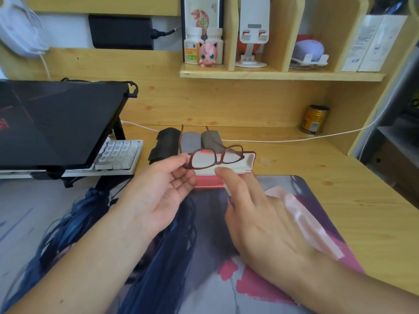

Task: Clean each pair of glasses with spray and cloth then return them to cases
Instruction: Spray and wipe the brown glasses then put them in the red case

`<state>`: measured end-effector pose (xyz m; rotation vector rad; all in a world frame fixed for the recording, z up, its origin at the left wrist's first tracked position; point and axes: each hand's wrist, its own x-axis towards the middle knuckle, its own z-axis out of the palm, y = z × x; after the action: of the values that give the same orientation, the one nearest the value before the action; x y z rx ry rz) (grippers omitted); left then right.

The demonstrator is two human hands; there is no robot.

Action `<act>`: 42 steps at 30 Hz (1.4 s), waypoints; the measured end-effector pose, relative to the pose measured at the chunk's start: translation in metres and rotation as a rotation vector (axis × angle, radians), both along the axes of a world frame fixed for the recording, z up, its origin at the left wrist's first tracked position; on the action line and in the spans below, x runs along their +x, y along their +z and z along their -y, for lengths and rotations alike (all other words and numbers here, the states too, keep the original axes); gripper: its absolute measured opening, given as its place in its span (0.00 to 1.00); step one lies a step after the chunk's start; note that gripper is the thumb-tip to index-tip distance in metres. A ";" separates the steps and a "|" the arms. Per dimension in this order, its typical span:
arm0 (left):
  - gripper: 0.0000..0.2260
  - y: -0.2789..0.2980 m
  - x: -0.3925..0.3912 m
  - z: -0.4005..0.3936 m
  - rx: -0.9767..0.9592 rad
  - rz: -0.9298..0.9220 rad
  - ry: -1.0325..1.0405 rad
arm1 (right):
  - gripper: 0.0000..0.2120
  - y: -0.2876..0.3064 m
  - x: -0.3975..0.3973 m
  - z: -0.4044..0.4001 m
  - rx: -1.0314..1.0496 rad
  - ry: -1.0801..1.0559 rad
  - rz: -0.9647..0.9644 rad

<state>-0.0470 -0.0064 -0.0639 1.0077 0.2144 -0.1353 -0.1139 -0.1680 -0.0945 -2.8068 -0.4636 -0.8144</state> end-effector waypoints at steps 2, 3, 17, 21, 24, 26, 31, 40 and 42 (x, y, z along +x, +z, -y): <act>0.03 0.001 -0.001 -0.001 -0.016 -0.005 0.000 | 0.35 -0.001 0.000 0.005 0.088 0.038 0.019; 0.03 0.002 -0.001 -0.001 -0.027 -0.009 0.002 | 0.35 -0.001 0.000 0.009 0.154 0.060 0.042; 0.03 0.002 0.002 -0.009 -0.085 0.022 0.007 | 0.33 0.000 0.010 0.033 0.467 -0.020 -0.053; 0.06 -0.002 0.002 -0.010 0.030 0.127 0.004 | 0.35 0.008 0.024 0.052 0.673 -0.034 0.071; 0.10 -0.006 0.002 -0.012 0.451 0.458 0.040 | 0.26 0.012 0.050 0.082 0.999 -0.136 -0.009; 0.07 -0.008 0.001 -0.011 0.757 0.662 0.094 | 0.15 0.010 0.069 0.105 1.073 -0.239 -0.073; 0.07 -0.016 0.002 -0.010 0.799 0.779 0.217 | 0.12 -0.003 0.113 0.149 1.082 -0.220 -0.121; 0.05 -0.032 0.011 -0.005 0.786 0.860 0.172 | 0.16 -0.011 0.175 0.160 0.885 -0.211 -0.235; 0.05 -0.034 0.012 -0.005 0.763 0.850 0.157 | 0.24 -0.011 0.172 0.159 0.928 -0.221 -0.228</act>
<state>-0.0354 -0.0014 -0.0976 1.7048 -0.4725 0.5580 0.0578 -0.3270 -0.1051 -2.0388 0.2296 -0.5288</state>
